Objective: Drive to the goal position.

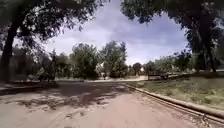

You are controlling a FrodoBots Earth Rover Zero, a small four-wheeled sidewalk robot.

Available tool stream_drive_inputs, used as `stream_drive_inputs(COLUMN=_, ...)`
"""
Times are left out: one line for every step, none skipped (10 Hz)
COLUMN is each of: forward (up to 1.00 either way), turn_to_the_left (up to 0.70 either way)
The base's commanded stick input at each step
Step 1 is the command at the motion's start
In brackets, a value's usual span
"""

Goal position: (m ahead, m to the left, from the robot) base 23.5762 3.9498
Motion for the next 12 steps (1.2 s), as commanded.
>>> stream_drive_inputs(forward=0.7, turn_to_the_left=-0.01)
stream_drive_inputs(forward=0.7, turn_to_the_left=-0.01)
stream_drive_inputs(forward=0.7, turn_to_the_left=-0.01)
stream_drive_inputs(forward=0.7, turn_to_the_left=-0.01)
stream_drive_inputs(forward=0.7, turn_to_the_left=-0.01)
stream_drive_inputs(forward=0.7, turn_to_the_left=0.07)
stream_drive_inputs(forward=0.7, turn_to_the_left=0.19)
stream_drive_inputs(forward=0.7, turn_to_the_left=0.31)
stream_drive_inputs(forward=0.7, turn_to_the_left=0.34)
stream_drive_inputs(forward=0.7, turn_to_the_left=0.34)
stream_drive_inputs(forward=0.7, turn_to_the_left=0.34)
stream_drive_inputs(forward=0.7, turn_to_the_left=0.34)
